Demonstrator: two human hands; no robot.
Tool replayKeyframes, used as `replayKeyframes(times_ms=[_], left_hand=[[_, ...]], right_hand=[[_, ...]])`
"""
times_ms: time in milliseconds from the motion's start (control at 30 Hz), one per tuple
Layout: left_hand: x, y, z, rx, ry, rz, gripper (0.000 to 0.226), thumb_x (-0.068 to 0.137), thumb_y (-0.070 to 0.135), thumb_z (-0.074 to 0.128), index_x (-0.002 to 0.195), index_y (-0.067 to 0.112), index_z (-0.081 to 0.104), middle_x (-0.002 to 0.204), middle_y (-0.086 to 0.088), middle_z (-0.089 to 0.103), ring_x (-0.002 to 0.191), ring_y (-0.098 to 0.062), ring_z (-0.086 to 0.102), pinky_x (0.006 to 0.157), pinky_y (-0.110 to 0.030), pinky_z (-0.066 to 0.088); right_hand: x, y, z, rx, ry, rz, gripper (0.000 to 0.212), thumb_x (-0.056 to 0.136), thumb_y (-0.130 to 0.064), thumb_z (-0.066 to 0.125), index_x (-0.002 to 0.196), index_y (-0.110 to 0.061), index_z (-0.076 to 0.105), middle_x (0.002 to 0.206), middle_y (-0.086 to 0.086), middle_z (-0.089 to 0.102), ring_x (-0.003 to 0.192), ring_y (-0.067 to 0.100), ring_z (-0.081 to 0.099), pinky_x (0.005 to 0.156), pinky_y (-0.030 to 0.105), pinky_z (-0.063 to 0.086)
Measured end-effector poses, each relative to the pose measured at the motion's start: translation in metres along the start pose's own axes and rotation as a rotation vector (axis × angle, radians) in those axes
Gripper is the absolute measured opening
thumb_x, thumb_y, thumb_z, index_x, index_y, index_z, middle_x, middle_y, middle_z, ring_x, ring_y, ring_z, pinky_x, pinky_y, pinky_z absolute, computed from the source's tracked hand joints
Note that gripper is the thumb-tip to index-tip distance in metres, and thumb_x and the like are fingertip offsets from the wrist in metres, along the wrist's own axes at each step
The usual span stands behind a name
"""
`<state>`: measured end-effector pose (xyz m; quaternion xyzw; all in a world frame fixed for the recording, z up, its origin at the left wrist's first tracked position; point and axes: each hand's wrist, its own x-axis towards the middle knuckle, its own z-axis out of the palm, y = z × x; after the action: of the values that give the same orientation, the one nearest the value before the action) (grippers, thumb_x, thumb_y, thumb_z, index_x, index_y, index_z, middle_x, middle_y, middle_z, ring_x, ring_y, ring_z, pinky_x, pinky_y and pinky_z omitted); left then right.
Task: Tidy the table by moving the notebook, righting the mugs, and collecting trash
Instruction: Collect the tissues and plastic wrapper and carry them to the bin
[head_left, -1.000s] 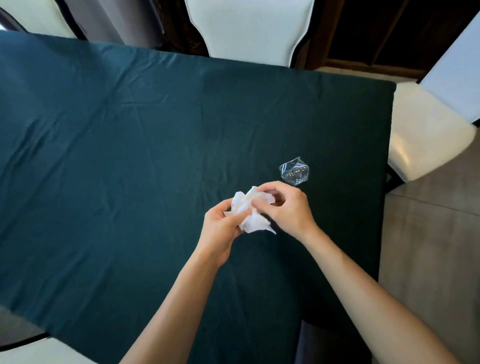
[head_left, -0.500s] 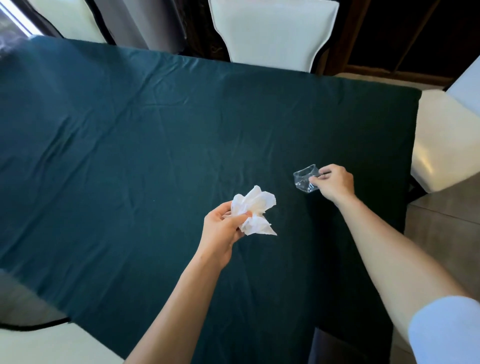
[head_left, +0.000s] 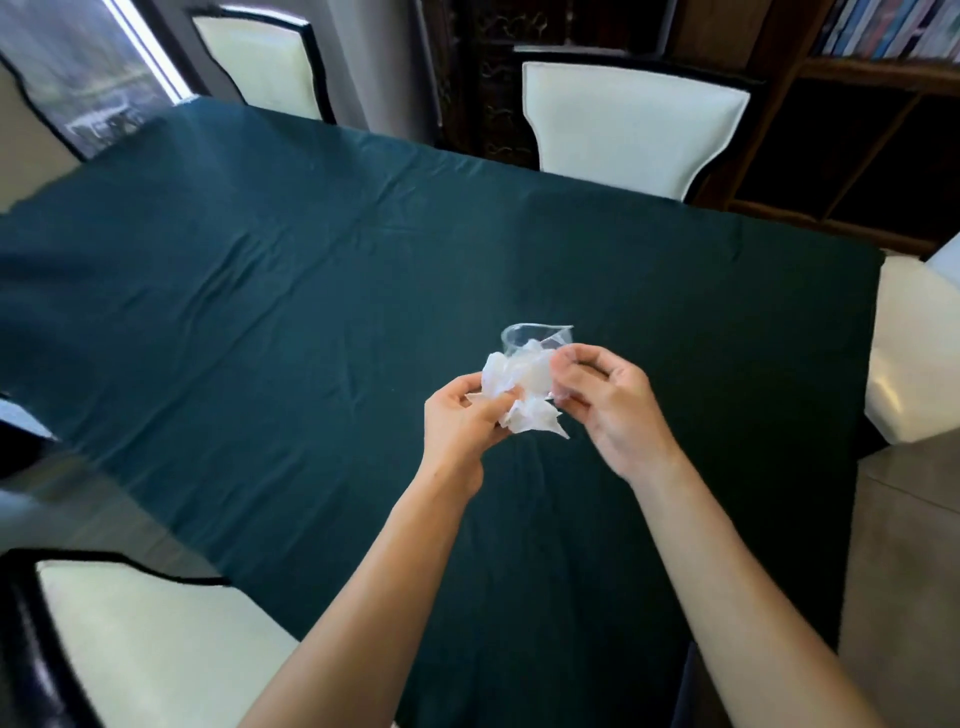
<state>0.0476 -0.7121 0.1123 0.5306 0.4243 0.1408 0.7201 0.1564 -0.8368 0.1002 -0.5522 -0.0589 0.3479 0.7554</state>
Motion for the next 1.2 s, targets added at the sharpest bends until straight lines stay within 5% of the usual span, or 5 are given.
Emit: replayKeyframes(times_ms=[133, 500, 733, 900, 1200], left_hand=[[-0.027, 0.024, -0.049, -0.116, -0.096, 0.020, 0.014, 0.089, 0.000, 0.074, 0.103, -0.003, 0.073, 0.095, -0.020, 0.075, 0.079, -0.029, 0.074, 0.071, -0.036, 0.065], [-0.124, 0.052, -0.296, -0.225, -0.192, 0.213, 0.022, 0.100, 0.009, 0.060, 0.114, 0.003, 0.076, 0.105, -0.018, 0.078, 0.090, -0.027, 0.075, 0.083, -0.037, 0.063], [-0.191, 0.045, -0.480, -0.406, -0.096, 0.218, 0.056, 0.095, 0.058, 0.049, 0.097, 0.013, 0.083, 0.087, -0.006, 0.081, 0.081, -0.018, 0.076, 0.087, -0.036, 0.057], [-0.221, 0.029, -0.590, -0.350, 0.071, 0.415, 0.021, 0.094, 0.025, 0.067, 0.107, 0.012, 0.078, 0.096, -0.005, 0.080, 0.086, -0.013, 0.076, 0.079, -0.028, 0.060], [-0.190, 0.026, -0.736, -0.462, 0.463, 0.420, 0.021, 0.078, 0.020, 0.077, 0.094, 0.008, 0.081, 0.091, -0.014, 0.081, 0.077, -0.020, 0.077, 0.070, -0.032, 0.065]], right_hand=[[-0.041, 0.002, 0.068, -0.061, -0.105, -0.038, 0.036, 0.090, -0.008, 0.076, 0.121, 0.005, 0.065, 0.088, 0.007, 0.077, 0.074, 0.018, 0.071, 0.072, 0.032, 0.060], [-0.140, 0.064, 0.277, -0.358, -0.219, -0.176, 0.057, 0.079, -0.025, 0.088, 0.130, -0.016, 0.066, 0.107, 0.028, 0.076, 0.089, 0.031, 0.075, 0.094, 0.049, 0.060], [-0.198, 0.147, 0.436, -0.393, -0.430, -0.140, 0.052, 0.080, -0.021, 0.086, 0.129, -0.014, 0.070, 0.116, 0.009, 0.079, 0.104, 0.025, 0.077, 0.098, 0.044, 0.060], [-0.224, 0.199, 0.543, -0.440, -0.581, -0.177, 0.032, 0.082, -0.013, 0.087, 0.112, -0.008, 0.078, 0.103, 0.013, 0.082, 0.097, 0.033, 0.079, 0.094, 0.050, 0.062], [-0.194, 0.279, 0.683, -0.444, -0.889, -0.033, 0.023, 0.088, -0.021, 0.081, 0.104, -0.005, 0.081, 0.103, 0.023, 0.081, 0.097, 0.034, 0.077, 0.104, 0.064, 0.052]])
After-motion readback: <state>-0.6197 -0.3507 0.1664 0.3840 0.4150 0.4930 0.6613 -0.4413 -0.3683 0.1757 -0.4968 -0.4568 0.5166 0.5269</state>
